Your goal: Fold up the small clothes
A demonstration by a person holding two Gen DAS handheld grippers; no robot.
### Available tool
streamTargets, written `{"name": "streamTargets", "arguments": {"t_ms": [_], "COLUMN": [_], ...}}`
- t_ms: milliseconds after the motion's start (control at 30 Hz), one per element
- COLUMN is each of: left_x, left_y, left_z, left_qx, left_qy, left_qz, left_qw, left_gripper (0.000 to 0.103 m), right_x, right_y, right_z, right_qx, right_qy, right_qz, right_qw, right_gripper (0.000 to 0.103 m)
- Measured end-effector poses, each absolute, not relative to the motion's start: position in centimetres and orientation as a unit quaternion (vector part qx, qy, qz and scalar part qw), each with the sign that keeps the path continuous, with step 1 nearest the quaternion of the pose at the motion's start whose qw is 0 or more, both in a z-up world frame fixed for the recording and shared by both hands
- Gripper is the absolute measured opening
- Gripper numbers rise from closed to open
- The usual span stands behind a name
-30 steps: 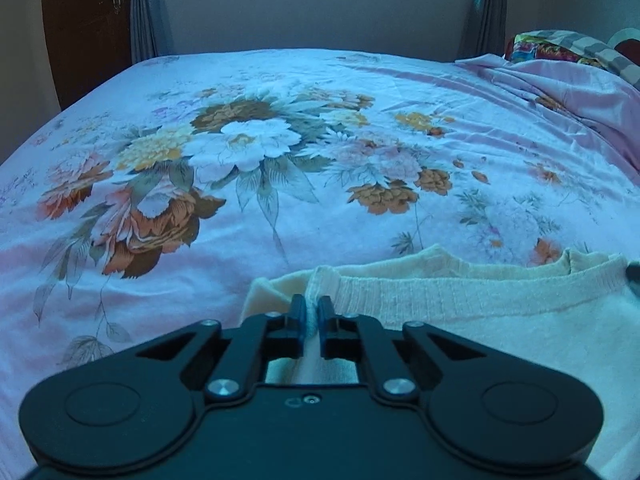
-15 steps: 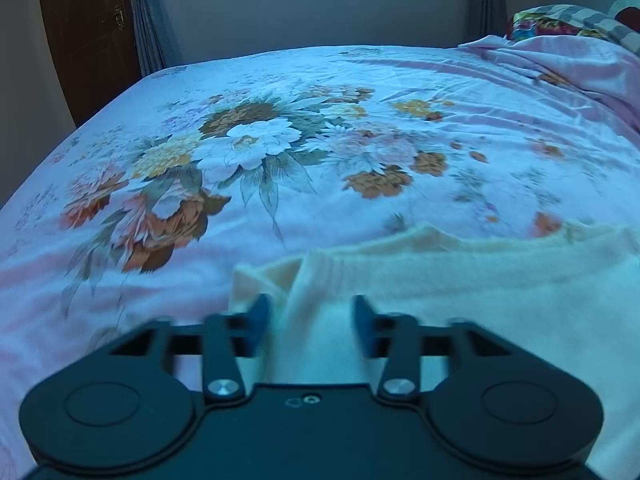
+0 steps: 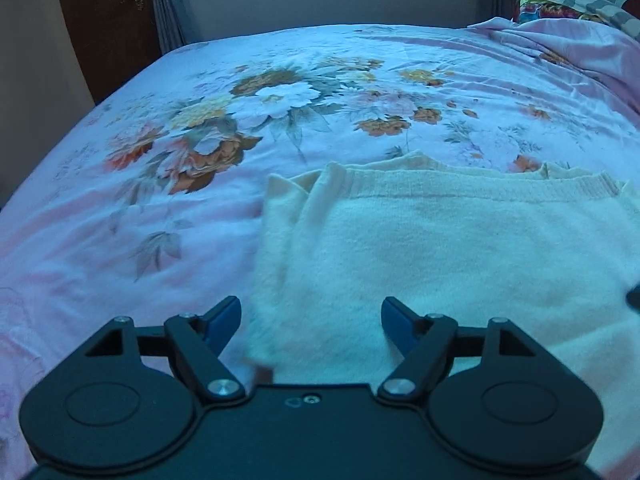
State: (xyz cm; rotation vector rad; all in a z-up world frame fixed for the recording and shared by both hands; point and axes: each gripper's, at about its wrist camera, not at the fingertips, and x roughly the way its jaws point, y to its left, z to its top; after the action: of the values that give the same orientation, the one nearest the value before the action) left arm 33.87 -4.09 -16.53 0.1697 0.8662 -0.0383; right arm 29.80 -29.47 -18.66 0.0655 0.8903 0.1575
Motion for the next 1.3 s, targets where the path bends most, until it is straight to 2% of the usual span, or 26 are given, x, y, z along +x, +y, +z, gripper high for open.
{"name": "streamTargets", "arguments": {"t_ms": [67,133,167,200,367,567,667,800,1067,1133,1200,1300], "left_x": [33.2,32.7,32.4,32.2,31.7,31.3,31.6,32.1,34.8,35.4,36.0,36.7], "left_y": [-3.8,-3.5,-3.3,-3.1,-1.2,3.8,5.5,5.8,5.0,4.9,4.8,4.2], "left_z": [-16.1,-15.8,-15.7,-15.6,-15.7,-17.2,-17.9,-18.5,-19.7,-20.0,-20.2,-20.4], "left_qx": [0.082,0.083,0.081,0.076,0.028,-0.105,-0.154,-0.180,-0.227,-0.240,-0.254,-0.253], "left_qy": [0.420,0.421,0.423,0.424,0.450,0.478,0.477,0.469,0.461,0.457,0.456,0.456], "left_qz": [-0.016,-0.011,-0.010,-0.010,-0.020,-0.039,-0.054,-0.079,-0.110,-0.117,-0.126,-0.132], "left_qw": [0.904,0.903,0.903,0.902,0.892,0.871,0.864,0.861,0.851,0.848,0.844,0.843], "left_gripper": [0.075,0.077,0.077,0.077,0.077,0.065,0.065,0.073,0.071,0.065,0.054,0.048], "right_x": [28.9,28.0,27.4,26.6,23.9,23.1,23.3,23.9,24.7,24.8,25.1,25.6], "right_y": [-29.7,-30.1,-30.1,-30.0,-28.0,-28.3,-28.3,-28.2,-28.0,-28.0,-28.1,-28.3], "right_z": [-18.2,-17.3,-16.8,-16.2,-15.0,-15.7,-16.2,-16.9,-17.9,-18.1,-18.3,-18.4], "right_qx": [0.041,0.069,0.080,0.082,0.034,0.070,0.077,0.087,0.100,0.099,0.104,0.112], "right_qy": [0.423,0.415,0.407,0.394,0.365,0.373,0.378,0.383,0.390,0.388,0.388,0.386], "right_qz": [0.066,0.064,0.066,0.070,0.086,0.086,0.088,0.089,0.091,0.090,0.089,0.086], "right_qw": [0.903,0.905,0.908,0.913,0.926,0.921,0.918,0.915,0.911,0.912,0.912,0.912], "right_gripper": [0.009,0.037,0.068,0.079,0.079,0.079,0.079,0.079,0.079,0.079,0.079,0.079]}}
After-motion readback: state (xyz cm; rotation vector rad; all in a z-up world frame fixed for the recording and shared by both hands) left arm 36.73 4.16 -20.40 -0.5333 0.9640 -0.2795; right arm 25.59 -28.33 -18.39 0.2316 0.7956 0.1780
